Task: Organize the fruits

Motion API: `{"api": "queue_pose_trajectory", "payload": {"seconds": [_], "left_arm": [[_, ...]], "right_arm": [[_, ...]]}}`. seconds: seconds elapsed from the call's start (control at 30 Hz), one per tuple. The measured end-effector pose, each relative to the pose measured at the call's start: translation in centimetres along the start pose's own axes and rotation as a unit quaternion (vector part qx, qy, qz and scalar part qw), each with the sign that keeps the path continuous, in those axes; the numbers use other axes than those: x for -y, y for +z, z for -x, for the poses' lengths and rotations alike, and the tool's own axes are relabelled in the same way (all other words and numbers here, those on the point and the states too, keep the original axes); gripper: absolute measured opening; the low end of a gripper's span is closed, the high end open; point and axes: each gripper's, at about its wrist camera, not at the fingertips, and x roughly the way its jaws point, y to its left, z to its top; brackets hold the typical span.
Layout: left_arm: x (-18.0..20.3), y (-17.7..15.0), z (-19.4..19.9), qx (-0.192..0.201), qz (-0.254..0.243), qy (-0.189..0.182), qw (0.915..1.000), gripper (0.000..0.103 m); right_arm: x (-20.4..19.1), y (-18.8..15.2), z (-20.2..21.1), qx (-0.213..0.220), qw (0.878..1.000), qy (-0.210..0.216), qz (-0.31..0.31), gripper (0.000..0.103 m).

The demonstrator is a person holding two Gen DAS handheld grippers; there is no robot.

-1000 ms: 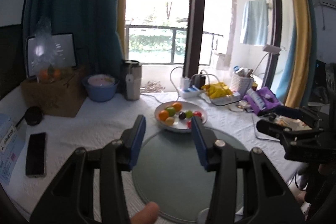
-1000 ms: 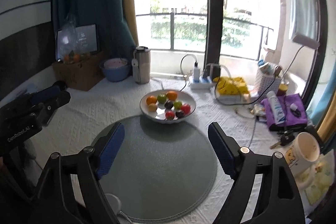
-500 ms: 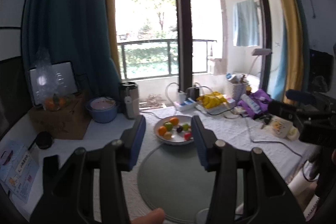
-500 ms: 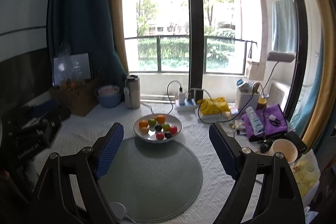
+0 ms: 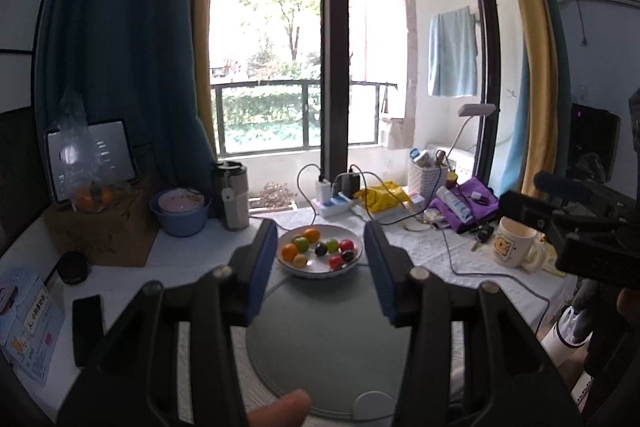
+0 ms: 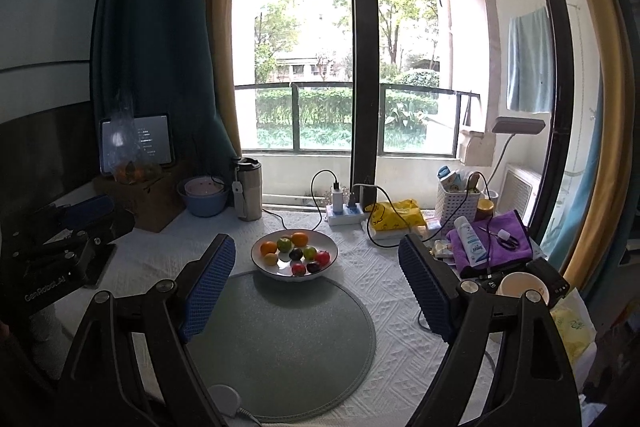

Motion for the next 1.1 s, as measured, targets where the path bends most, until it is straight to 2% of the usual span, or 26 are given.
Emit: {"api": "queue_pose_trajectory", "payload": {"seconds": [1.1], "left_arm": [[-0.7, 0.3, 1.1, 0.021, 0.01, -0.002, 0.9997, 0.047]], "right_arm": [[-0.8, 0.5, 1.2, 0.017, 1.0, 0.007, 0.001, 0.086]]}}
